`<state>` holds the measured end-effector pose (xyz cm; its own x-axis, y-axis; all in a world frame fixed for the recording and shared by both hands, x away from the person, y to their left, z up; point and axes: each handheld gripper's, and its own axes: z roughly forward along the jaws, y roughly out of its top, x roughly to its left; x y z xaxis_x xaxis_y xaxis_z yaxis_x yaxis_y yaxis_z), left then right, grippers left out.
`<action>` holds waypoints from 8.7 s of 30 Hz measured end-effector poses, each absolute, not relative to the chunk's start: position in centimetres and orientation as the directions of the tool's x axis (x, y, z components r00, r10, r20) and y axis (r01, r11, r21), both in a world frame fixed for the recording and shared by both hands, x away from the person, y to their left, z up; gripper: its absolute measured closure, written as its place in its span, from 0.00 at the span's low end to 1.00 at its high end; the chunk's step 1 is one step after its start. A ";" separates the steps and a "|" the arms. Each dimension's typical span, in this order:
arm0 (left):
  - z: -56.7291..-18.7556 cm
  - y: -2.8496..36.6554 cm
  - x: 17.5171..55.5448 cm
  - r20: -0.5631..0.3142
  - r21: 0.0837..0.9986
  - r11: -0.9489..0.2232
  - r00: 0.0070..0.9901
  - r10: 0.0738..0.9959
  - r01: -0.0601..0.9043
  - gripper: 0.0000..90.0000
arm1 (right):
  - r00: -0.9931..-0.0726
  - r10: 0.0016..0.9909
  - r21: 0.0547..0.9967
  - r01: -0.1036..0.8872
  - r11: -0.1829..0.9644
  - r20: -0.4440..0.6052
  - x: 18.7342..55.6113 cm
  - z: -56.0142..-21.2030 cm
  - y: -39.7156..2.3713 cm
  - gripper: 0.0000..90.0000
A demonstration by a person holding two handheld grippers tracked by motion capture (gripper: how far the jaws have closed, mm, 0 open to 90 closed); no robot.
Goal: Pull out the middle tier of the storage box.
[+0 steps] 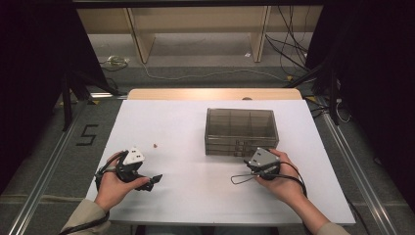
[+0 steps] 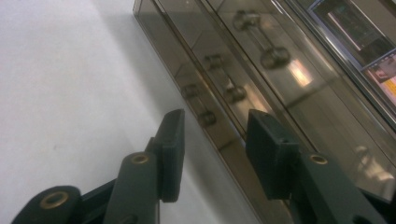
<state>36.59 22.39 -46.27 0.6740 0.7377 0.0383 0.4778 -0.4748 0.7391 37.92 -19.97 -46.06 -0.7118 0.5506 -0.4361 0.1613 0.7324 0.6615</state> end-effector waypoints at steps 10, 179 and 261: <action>-46.3 22.5 36.6 0.040 0.743 -0.468 0.667 0.744 0.478 0.00 | -0.690 0.538 0.636 0.145 0.758 -0.484 39.1 -46.5 -18.3 0.65; -46.2 23.0 36.6 0.062 0.756 -0.452 0.636 0.769 0.472 0.14 | -0.370 0.117 0.113 0.034 0.993 -0.921 37.1 -49.0 -11.5 0.90; -46.1 23.1 36.6 0.054 0.764 -0.437 0.628 0.776 0.474 0.16 | -0.637 0.151 0.125 0.086 0.988 -0.756 38.8 -44.4 -19.2 0.77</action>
<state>36.60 23.08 -46.08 0.6284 0.7760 0.0543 0.4740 -0.4374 0.7642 38.84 -19.20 -44.39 -0.6365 0.1512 -0.7563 0.0861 0.9884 0.1251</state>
